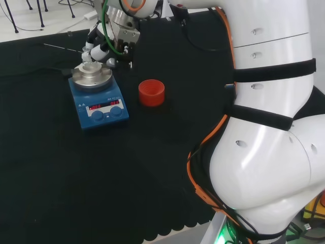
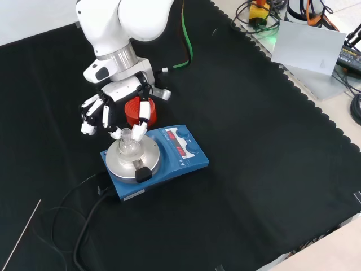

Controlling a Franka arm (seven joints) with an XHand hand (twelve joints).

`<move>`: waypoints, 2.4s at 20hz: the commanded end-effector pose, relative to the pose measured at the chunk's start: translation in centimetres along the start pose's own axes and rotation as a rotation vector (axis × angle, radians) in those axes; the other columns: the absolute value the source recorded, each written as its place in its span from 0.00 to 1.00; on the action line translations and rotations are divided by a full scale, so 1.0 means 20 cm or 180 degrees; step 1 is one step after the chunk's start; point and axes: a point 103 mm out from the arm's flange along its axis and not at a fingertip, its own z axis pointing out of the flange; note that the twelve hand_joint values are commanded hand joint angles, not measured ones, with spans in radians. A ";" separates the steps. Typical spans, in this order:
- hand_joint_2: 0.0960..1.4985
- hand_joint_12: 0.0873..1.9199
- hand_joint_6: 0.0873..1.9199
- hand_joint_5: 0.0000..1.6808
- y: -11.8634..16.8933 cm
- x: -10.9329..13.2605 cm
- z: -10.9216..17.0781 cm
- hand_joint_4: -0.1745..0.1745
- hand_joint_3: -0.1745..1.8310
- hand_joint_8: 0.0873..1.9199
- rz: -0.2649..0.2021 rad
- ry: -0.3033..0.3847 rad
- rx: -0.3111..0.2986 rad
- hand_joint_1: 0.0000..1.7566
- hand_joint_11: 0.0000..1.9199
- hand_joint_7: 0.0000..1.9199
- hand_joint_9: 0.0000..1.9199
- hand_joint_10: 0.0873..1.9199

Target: Place the round-bottom flask on the heater.

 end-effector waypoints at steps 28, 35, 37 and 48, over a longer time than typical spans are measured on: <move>0.38 0.65 0.42 0.35 0.00 -0.03 0.04 0.48 0.47 0.23 0.0048 0.0013 0.0287 0.54 0.00 0.09 0.18 0.28; 0.34 0.61 0.16 0.24 -0.02 -0.02 0.01 0.46 0.46 0.23 0.0017 -0.0025 0.0345 0.51 0.00 0.06 0.15 0.30; 0.34 0.61 0.12 0.24 -0.02 -0.01 0.01 0.47 0.45 0.23 0.0019 -0.0058 0.0347 0.50 0.00 0.06 0.14 0.30; 0.34 0.60 0.06 0.24 -0.18 0.01 -0.17 0.48 0.43 0.24 0.0023 -0.0108 0.0191 0.48 0.00 0.06 0.14 0.30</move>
